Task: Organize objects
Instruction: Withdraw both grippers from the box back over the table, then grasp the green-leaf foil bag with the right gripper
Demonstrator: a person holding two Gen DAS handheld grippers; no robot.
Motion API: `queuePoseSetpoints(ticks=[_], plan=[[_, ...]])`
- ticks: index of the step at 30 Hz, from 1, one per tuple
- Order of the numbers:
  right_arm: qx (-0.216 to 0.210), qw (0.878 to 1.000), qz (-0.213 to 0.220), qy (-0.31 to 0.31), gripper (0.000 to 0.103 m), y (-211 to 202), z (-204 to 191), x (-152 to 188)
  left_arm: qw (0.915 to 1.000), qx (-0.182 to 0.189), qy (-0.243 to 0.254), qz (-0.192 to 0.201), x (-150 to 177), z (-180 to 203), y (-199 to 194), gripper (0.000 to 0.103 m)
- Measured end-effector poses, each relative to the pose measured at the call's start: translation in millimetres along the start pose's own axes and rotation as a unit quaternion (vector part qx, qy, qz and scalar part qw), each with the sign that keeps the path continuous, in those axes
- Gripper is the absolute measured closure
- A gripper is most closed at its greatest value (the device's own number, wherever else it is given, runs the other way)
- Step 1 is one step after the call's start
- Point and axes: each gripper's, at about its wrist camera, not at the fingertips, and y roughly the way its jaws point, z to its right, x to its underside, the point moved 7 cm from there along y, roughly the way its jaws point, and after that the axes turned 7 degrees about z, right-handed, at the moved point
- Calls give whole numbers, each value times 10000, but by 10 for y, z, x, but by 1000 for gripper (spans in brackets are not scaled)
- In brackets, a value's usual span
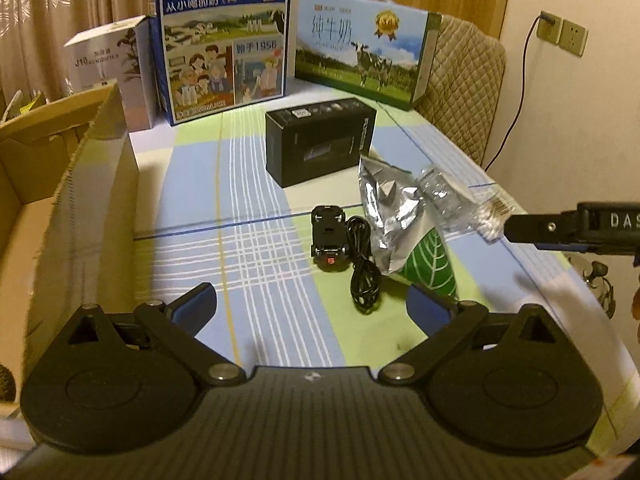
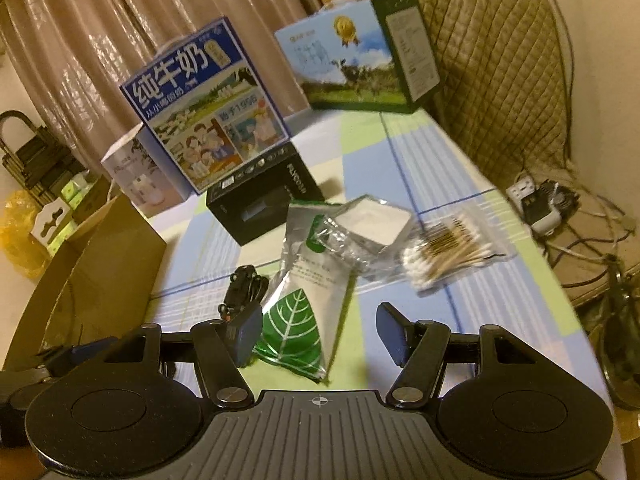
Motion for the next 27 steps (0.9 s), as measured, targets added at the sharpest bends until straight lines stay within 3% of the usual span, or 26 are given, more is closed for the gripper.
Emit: queuePoseSetpoints(ticks=[18, 27], plan=[[132, 9984, -521, 151, 43, 943, -36, -8, 9983, 260, -98, -515, 63, -62, 334, 4], [300, 9978, -541, -229, 42, 1099, -51, 17, 9978, 238, -179, -589, 98, -76, 358, 4]])
